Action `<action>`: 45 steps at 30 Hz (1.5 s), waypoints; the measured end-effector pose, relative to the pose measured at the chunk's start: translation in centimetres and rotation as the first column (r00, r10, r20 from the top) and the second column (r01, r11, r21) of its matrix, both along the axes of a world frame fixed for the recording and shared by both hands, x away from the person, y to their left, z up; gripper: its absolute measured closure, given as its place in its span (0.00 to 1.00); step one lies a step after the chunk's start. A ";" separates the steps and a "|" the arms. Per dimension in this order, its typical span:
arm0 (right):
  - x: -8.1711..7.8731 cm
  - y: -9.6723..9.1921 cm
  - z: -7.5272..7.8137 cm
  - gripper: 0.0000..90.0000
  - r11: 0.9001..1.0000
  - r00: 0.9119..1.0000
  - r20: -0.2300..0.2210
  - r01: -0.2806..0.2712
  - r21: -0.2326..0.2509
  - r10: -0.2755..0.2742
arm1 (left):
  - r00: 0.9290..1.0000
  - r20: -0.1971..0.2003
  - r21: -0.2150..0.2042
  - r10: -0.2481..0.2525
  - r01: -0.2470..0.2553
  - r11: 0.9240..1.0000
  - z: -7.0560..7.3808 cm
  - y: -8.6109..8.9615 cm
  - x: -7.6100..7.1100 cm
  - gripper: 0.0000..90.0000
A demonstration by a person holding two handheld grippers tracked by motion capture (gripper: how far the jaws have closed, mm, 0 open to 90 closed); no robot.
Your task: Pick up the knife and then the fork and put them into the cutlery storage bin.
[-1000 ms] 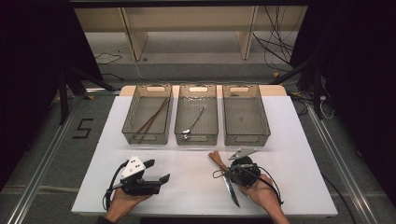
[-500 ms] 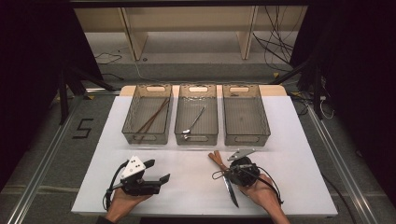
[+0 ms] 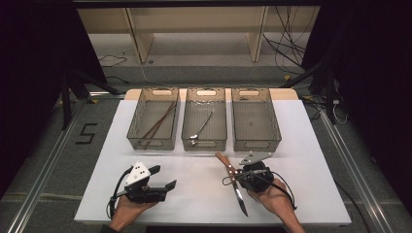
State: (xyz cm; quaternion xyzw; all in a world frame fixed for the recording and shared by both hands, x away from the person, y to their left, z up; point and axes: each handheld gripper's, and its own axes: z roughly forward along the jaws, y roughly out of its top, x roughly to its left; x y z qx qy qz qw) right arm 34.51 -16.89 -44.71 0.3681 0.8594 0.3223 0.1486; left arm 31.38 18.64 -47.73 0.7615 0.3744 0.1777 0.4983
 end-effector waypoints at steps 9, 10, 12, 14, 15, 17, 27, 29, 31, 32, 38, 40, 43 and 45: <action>1.5 -0.8 3.6 0.87 0.997 0.998 0.055 0.024 0.079 -0.028 | 1.000 0.006 -0.031 0.004 -0.004 1.000 0.1 0.5 0.0 0.20; 1.8 -0.9 3.8 0.87 0.996 0.998 0.052 0.027 0.085 -0.031 | 1.000 0.006 -0.037 0.003 -0.003 0.999 0.1 0.6 0.0 0.20; 2.5 -1.1 4.1 0.87 0.994 0.998 0.046 0.032 0.105 -0.037 | 1.000 0.011 -0.048 0.000 0.000 0.999 0.1 0.6 0.0 0.20; 3.1 -1.2 4.4 0.87 0.993 0.997 0.050 0.046 0.108 -0.051 | 1.000 0.011 -0.054 0.001 0.000 0.999 0.2 0.7 0.0 0.20; 3.5 -1.4 4.6 0.87 0.992 0.997 0.054 0.054 0.111 -0.060 | 1.000 0.013 -0.053 -0.002 0.002 0.999 0.2 0.8 0.0 0.20; 4.1 -1.6 5.1 0.87 0.991 0.995 0.064 0.065 0.116 -0.073 | 1.000 0.021 -0.059 0.001 0.000 0.998 0.1 0.8 0.0 0.20; 8.4 -2.9 8.0 0.87 0.975 0.982 0.085 0.156 0.156 -0.170 | 1.000 0.020 -0.054 0.005 -0.004 0.999 0.1 1.2 -0.3 0.19; 9.2 -3.1 8.3 0.87 0.972 0.979 0.083 0.171 0.160 -0.186 | 1.000 0.021 -0.056 0.005 -0.003 0.998 0.1 1.2 -0.4 0.19; 10.0 -3.3 8.5 0.87 0.969 0.976 0.081 0.189 0.161 -0.204 | 1.000 0.022 -0.057 0.005 -0.003 0.998 0.1 1.3 -0.4 0.19; 10.3 -3.4 8.5 0.87 0.967 0.974 0.078 0.197 0.161 -0.211 | 1.000 0.022 -0.056 0.004 -0.003 0.998 0.1 1.3 -0.5 0.19; 13.0 -4.0 9.0 0.86 0.952 0.964 0.059 0.246 0.185 -0.260 | 0.999 0.026 -0.063 0.027 -0.025 0.998 0.1 1.9 -0.4 0.19; 13.9 -4.1 9.0 0.86 0.948 0.960 0.048 0.264 0.178 -0.276 | 0.999 0.025 -0.071 0.032 -0.030 0.997 0.1 2.0 -0.4 0.19; 15.2 -4.1 8.8 0.86 0.941 0.952 0.040 0.292 0.171 -0.303 | 0.999 0.032 -0.061 0.028 -0.026 0.998 0.1 1.8 -0.5 0.19; 15.8 -4.1 8.6 0.86 0.937 0.948 0.034 0.308 0.166 -0.317 | 0.999 0.030 -0.059 0.023 -0.022 0.998 0.2 1.7 -0.6 0.19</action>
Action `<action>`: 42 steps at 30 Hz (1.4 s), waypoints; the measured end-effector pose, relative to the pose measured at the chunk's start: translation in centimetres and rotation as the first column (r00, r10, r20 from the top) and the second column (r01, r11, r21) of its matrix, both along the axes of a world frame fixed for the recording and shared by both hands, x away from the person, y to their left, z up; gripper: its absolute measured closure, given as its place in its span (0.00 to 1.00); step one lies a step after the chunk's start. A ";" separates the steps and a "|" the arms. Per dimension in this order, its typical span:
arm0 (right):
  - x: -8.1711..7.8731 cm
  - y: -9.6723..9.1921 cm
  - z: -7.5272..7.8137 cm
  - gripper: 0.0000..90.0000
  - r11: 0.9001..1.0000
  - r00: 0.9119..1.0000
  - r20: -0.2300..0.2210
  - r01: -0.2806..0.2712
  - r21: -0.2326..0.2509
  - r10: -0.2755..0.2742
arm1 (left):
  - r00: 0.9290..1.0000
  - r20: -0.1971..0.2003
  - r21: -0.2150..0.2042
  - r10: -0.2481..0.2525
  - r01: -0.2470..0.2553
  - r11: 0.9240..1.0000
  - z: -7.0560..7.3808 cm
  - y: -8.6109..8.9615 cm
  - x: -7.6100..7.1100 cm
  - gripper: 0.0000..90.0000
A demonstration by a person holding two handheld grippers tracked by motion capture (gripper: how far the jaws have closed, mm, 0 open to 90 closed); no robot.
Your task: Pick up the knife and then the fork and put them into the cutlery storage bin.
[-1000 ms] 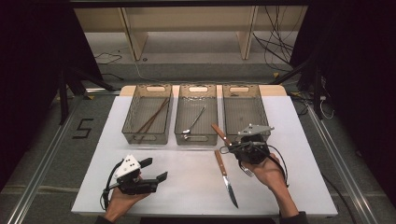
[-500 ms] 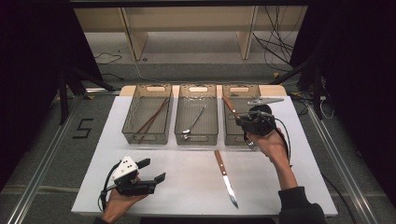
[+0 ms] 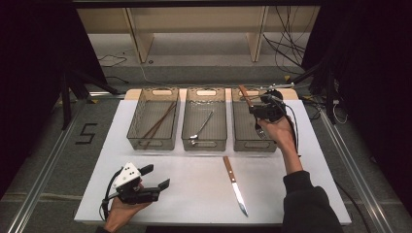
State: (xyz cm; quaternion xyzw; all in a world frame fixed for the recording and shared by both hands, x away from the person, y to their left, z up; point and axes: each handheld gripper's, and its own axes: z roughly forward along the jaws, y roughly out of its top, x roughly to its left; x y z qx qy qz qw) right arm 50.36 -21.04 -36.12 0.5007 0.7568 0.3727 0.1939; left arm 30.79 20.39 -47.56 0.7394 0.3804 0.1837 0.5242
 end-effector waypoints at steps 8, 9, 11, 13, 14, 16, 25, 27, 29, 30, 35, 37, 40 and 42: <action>2.2 0.4 -1.3 0.86 0.998 0.998 -0.033 0.057 -0.020 -0.057 | 1.000 0.013 -0.007 -0.003 0.003 1.000 0.1 -0.1 -0.1 0.19; 2.4 0.5 -1.5 0.86 0.998 0.997 -0.036 0.061 -0.023 -0.062 | 1.000 0.013 -0.007 -0.002 0.002 1.000 0.1 -0.1 -0.1 0.19; 2.8 0.5 -1.9 0.86 0.997 0.997 -0.042 0.071 -0.024 -0.072 | 1.000 0.014 -0.007 -0.001 0.001 1.000 0.1 -0.1 -0.1 0.19; 3.1 0.6 -2.2 0.86 0.996 0.996 -0.046 0.076 -0.041 -0.078 | 1.000 0.015 -0.004 -0.001 0.001 1.000 0.1 -0.1 -0.1 0.19; 3.2 0.6 -2.4 0.86 0.996 0.995 -0.051 0.081 -0.045 -0.084 | 1.000 0.015 -0.003 -0.001 0.001 1.000 0.1 -0.1 -0.1 0.19; 3.3 0.7 -2.6 0.86 0.995 0.994 -0.055 0.087 -0.045 -0.090 | 1.000 0.017 -0.003 -0.001 0.002 1.000 0.1 -0.1 -0.2 0.19; 3.5 1.0 -3.5 0.86 0.994 0.993 -0.075 0.087 -0.063 -0.091 | 1.000 0.019 -0.002 -0.001 0.001 1.000 0.1 -0.1 -0.2 0.19; 3.6 1.0 -3.8 0.86 0.994 0.992 -0.083 0.086 -0.065 -0.092 | 1.000 0.020 -0.002 -0.001 0.001 1.000 0.1 -0.1 -0.2 0.19; 3.6 1.1 -4.0 0.86 0.994 0.991 -0.092 0.088 -0.064 -0.093 | 1.000 0.020 -0.003 -0.001 0.001 1.000 0.1 -0.1 -0.2 0.19; 3.6 1.1 -4.2 0.86 0.994 0.991 -0.093 0.085 -0.068 -0.091 | 1.000 0.020 -0.003 -0.001 0.001 1.000 0.1 -0.1 -0.2 0.19; 3.7 1.1 -4.7 0.84 0.994 0.987 -0.134 0.075 -0.074 -0.085 | 1.000 0.020 0.001 -0.003 0.003 1.000 0.1 -0.1 -0.2 0.19; 3.5 1.1 -4.7 0.71 0.996 0.988 -0.130 0.076 -0.052 -0.083 | 1.000 0.021 0.000 -0.004 0.004 1.000 0.1 -0.1 -0.2 0.18; 3.0 1.1 -4.0 0.65 0.997 0.992 -0.113 0.054 -0.055 -0.060 | 1.000 0.022 0.003 -0.006 0.006 1.000 0.1 -0.2 -0.1 0.18; 2.5 1.2 -3.4 0.61 0.998 0.994 -0.096 0.040 -0.055 -0.045 | 1.000 0.021 0.008 -0.009 0.009 1.000 0.1 -0.2 -0.2 0.18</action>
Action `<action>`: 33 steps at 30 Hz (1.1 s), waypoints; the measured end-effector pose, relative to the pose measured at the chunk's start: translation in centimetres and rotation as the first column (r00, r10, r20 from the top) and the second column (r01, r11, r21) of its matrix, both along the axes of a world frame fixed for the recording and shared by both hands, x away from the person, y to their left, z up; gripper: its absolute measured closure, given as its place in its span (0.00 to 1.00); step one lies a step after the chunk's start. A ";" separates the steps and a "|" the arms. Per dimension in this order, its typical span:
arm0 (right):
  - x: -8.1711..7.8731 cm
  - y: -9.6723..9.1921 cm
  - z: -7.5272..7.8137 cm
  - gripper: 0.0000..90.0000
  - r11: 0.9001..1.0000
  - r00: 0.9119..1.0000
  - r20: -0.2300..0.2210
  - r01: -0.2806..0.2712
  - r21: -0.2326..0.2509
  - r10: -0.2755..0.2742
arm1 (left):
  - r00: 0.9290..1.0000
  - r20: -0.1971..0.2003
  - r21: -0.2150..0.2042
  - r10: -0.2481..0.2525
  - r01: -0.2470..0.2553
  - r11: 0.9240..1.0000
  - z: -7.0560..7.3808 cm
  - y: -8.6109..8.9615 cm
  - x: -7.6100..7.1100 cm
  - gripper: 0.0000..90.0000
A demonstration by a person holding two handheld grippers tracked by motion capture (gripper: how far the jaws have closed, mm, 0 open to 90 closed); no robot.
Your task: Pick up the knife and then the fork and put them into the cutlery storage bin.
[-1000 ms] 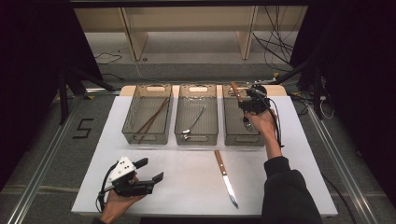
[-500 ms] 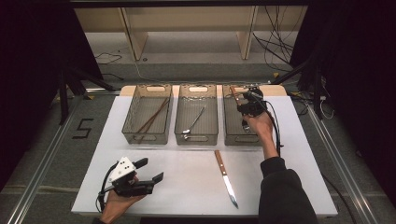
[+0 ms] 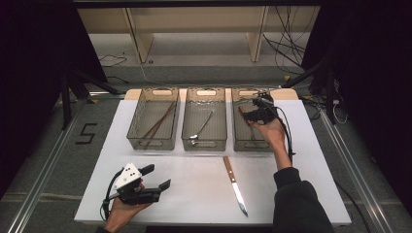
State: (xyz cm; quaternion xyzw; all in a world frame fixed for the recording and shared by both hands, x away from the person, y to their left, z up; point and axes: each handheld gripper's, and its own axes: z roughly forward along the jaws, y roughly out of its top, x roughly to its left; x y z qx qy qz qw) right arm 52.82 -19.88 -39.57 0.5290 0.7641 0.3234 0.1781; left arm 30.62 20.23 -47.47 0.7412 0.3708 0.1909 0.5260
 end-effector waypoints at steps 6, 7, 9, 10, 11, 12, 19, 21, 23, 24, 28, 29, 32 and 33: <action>-3.1 0.8 1.6 0.49 0.996 0.993 0.073 -0.088 -0.007 0.088 | 1.000 -0.001 -0.007 0.004 -0.004 1.000 0.0 0.0 0.0 0.18; -3.6 0.9 1.7 0.48 0.995 0.992 0.081 -0.100 -0.010 0.101 | 1.000 -0.001 -0.007 0.004 -0.004 1.000 0.0 0.0 0.0 0.18; -5.3 1.4 1.9 0.46 0.991 0.986 0.101 -0.135 -0.014 0.136 | 1.000 0.000 -0.007 0.004 -0.004 1.000 0.0 0.0 0.0 0.18; -5.8 1.5 1.9 0.45 0.989 0.984 0.100 -0.150 -0.012 0.150 | 1.000 0.000 -0.007 0.005 -0.005 1.000 0.0 0.0 0.0 0.18; -6.7 1.7 1.8 0.45 0.984 0.978 0.106 -0.179 -0.011 0.179 | 1.000 0.000 -0.007 0.005 -0.005 1.000 0.0 0.0 0.0 0.18; -7.4 1.9 1.7 0.44 0.979 0.973 0.110 -0.202 -0.011 0.202 | 1.000 0.001 -0.007 0.006 -0.006 1.000 0.0 0.0 0.0 0.18; -12.0 2.8 0.2 0.40 0.956 0.951 0.098 -0.292 -0.006 0.292 | 1.000 0.004 -0.003 0.003 -0.003 1.000 -0.1 0.0 0.1 0.18; -12.8 2.9 -0.3 0.39 0.953 0.949 0.091 -0.304 -0.007 0.303 | 1.000 0.002 -0.002 0.004 -0.004 1.000 -0.1 0.0 0.1 0.18; -13.4 3.0 -0.8 0.38 0.954 0.950 0.084 -0.301 -0.006 0.300 | 1.000 0.004 -0.003 0.005 -0.005 1.000 -0.1 -0.1 0.1 0.18; -13.5 3.1 -1.0 0.36 0.952 0.950 0.071 -0.305 -0.015 0.305 | 1.000 0.004 -0.003 0.004 -0.004 1.000 0.0 -0.1 0.1 0.18; -14.1 3.5 -1.8 0.34 0.951 0.950 0.042 -0.307 -0.032 0.308 | 1.000 0.005 -0.007 0.006 -0.006 1.000 0.0 -0.1 0.1 0.18; -14.3 3.6 -2.0 0.34 0.949 0.949 0.031 -0.314 -0.037 0.315 | 1.000 0.004 -0.006 0.006 -0.006 1.000 0.0 0.0 0.1 0.18; -14.7 3.8 -2.7 0.34 0.944 0.945 -0.005 -0.326 -0.056 0.326 | 1.000 0.003 0.001 0.005 -0.005 1.000 -0.1 0.0 0.1 0.18; -14.8 3.9 -2.9 0.34 0.943 0.945 -0.016 -0.326 -0.058 0.326 | 1.000 0.005 0.001 0.004 -0.004 1.000 0.0 0.0 0.0 0.18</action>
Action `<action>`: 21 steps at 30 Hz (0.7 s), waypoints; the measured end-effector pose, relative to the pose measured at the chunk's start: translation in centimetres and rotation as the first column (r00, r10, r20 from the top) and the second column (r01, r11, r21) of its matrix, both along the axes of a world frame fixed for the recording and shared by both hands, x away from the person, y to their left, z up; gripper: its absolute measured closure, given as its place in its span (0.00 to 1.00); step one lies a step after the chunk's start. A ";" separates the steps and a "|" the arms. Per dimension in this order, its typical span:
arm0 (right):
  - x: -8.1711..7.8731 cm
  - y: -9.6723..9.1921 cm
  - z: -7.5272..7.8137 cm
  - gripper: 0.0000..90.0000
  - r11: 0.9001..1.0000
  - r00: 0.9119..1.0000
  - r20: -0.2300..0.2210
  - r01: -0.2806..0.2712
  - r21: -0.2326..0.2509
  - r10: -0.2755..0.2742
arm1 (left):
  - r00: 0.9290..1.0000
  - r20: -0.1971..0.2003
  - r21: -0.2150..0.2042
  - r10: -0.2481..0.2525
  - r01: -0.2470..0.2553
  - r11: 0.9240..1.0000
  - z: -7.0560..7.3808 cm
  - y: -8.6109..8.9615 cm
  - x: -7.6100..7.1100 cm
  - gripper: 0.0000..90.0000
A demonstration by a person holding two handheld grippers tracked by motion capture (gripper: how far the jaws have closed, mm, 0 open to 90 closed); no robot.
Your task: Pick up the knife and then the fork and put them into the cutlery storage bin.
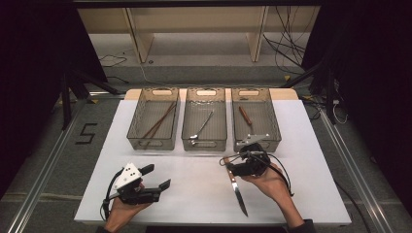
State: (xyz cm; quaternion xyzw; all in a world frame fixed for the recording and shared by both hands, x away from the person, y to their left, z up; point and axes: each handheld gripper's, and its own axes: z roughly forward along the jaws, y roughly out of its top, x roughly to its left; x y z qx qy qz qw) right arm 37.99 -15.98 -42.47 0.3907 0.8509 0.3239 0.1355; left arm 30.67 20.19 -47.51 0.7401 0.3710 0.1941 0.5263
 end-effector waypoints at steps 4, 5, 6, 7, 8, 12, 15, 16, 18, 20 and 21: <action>-0.5 0.3 -0.9 0.35 0.999 0.999 -0.033 -0.014 -0.029 0.013 | 1.000 0.002 0.002 -0.001 0.001 1.000 0.0 0.0 0.0 0.18; -0.6 0.4 -1.0 0.35 0.999 0.999 -0.039 -0.018 -0.034 0.016 | 1.000 0.002 0.002 0.000 0.000 1.000 0.0 0.0 0.0 0.18; -0.6 0.5 -1.2 0.35 0.999 0.999 -0.044 -0.023 -0.041 0.021 | 1.000 0.003 0.001 -0.001 0.001 1.000 0.0 0.0 0.0 0.18; -0.7 0.6 -1.3 0.35 0.999 0.998 -0.050 -0.026 -0.047 0.024 | 1.000 0.003 0.002 -0.001 0.001 1.000 0.0 0.0 0.0 0.18; -0.8 0.7 -1.4 0.35 0.998 0.998 -0.054 -0.028 -0.052 0.026 | 1.000 0.004 0.002 -0.001 0.001 1.000 0.0 -0.1 0.0 0.18; -0.8 1.1 -2.4 0.37 0.996 0.996 -0.081 -0.034 -0.077 0.027 | 1.000 0.004 0.003 -0.002 0.002 1.000 0.0 -0.1 0.0 0.18; -0.8 1.2 -2.9 0.39 0.994 0.994 -0.102 -0.040 -0.098 0.030 | 1.000 0.004 0.001 -0.002 0.002 1.000 0.0 0.0 0.0 0.18; -0.8 1.3 -3.0 0.40 0.994 0.994 -0.104 -0.039 -0.104 0.028 | 1.000 0.004 0.001 -0.003 0.003 1.000 0.0 0.0 0.0 0.18; -0.7 1.4 -3.2 0.42 0.993 0.993 -0.118 -0.045 -0.109 0.032 | 1.000 0.004 0.002 -0.003 0.003 1.000 0.0 0.0 0.0 0.18; -0.7 1.4 -3.4 0.45 0.992 0.992 -0.124 -0.048 -0.117 0.034 | 1.000 0.004 0.001 -0.003 0.003 1.000 0.0 0.0 0.0 0.18; -0.7 1.4 -3.5 0.46 0.991 0.991 -0.130 -0.050 -0.122 0.034 | 1.000 0.005 0.003 -0.004 0.004 1.000 0.0 0.0 0.0 0.18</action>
